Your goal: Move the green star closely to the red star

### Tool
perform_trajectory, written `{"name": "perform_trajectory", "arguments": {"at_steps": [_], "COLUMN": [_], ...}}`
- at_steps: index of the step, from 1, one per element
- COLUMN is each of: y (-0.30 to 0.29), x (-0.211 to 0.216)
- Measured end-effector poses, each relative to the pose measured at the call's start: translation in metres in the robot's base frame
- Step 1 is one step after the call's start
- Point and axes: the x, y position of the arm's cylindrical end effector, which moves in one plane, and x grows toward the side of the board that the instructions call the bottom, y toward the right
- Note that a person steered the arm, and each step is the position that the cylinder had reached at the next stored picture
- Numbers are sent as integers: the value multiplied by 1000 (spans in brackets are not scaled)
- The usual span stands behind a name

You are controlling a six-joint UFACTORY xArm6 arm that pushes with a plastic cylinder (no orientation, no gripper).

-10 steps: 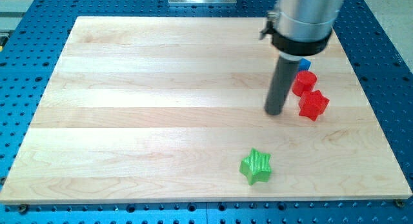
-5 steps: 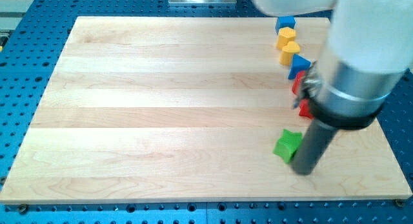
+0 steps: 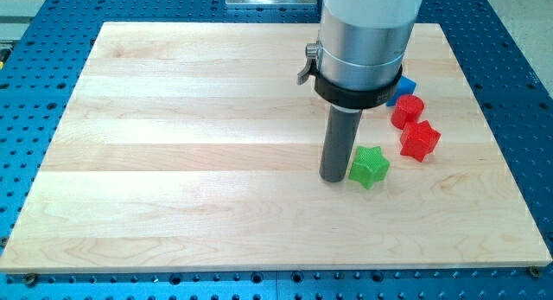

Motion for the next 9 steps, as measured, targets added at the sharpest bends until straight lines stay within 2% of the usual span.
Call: {"name": "perform_trajectory", "arguments": {"at_steps": [1,2,3,4,5,7,9], "y": [25,76,88,72,180,203,200], "x": [4,13,14,73,107,49,22]}}
